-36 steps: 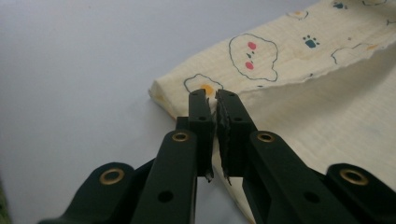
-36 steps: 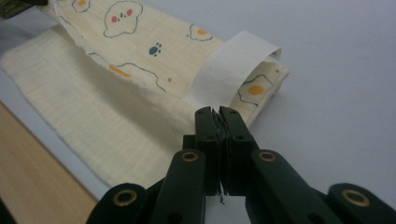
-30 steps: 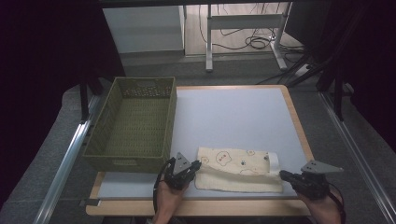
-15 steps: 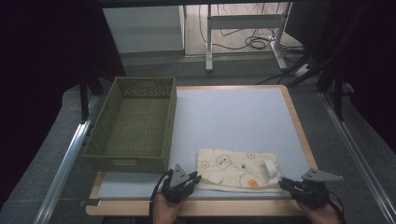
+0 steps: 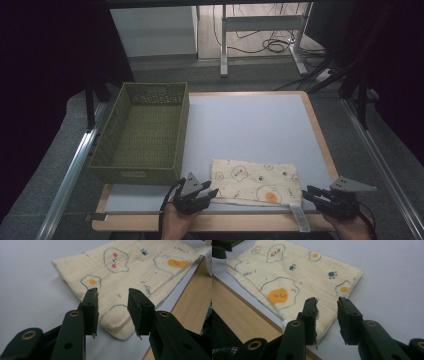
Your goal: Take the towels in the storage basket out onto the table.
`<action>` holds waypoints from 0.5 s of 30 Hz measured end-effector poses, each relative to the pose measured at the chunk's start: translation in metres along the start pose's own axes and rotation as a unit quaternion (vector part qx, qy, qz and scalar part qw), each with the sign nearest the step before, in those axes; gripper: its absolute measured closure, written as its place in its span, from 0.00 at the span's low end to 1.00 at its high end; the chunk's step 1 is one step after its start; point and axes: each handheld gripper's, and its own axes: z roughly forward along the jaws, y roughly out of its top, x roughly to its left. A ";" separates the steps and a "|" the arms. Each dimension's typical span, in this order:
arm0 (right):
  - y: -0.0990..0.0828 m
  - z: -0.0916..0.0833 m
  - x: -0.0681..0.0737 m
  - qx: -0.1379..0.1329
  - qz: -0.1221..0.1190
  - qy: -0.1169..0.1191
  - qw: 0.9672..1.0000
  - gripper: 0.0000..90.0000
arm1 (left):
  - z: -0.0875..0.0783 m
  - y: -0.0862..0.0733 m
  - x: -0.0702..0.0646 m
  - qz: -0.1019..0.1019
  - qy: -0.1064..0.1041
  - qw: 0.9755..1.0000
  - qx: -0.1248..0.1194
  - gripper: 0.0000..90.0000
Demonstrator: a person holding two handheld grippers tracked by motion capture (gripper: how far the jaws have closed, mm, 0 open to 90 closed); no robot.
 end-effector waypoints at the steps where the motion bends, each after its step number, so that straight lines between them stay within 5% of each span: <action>1: -0.001 0.002 0.000 0.005 0.000 0.003 1.000 0.75 | 0.001 -0.001 0.000 0.000 0.000 1.000 0.003 0.67; 7: -0.014 0.014 0.004 0.027 0.003 0.011 1.000 0.71 | 0.008 -0.005 0.001 0.005 -0.001 1.000 0.025 0.68; 12: -0.018 0.021 0.003 0.037 0.007 0.011 0.999 0.74 | 0.010 -0.004 -0.001 0.023 0.006 0.999 0.035 0.84; 15: -0.017 0.023 0.004 0.041 0.004 0.006 0.999 0.85 | 0.009 -0.004 -0.004 0.033 0.008 0.999 0.037 0.95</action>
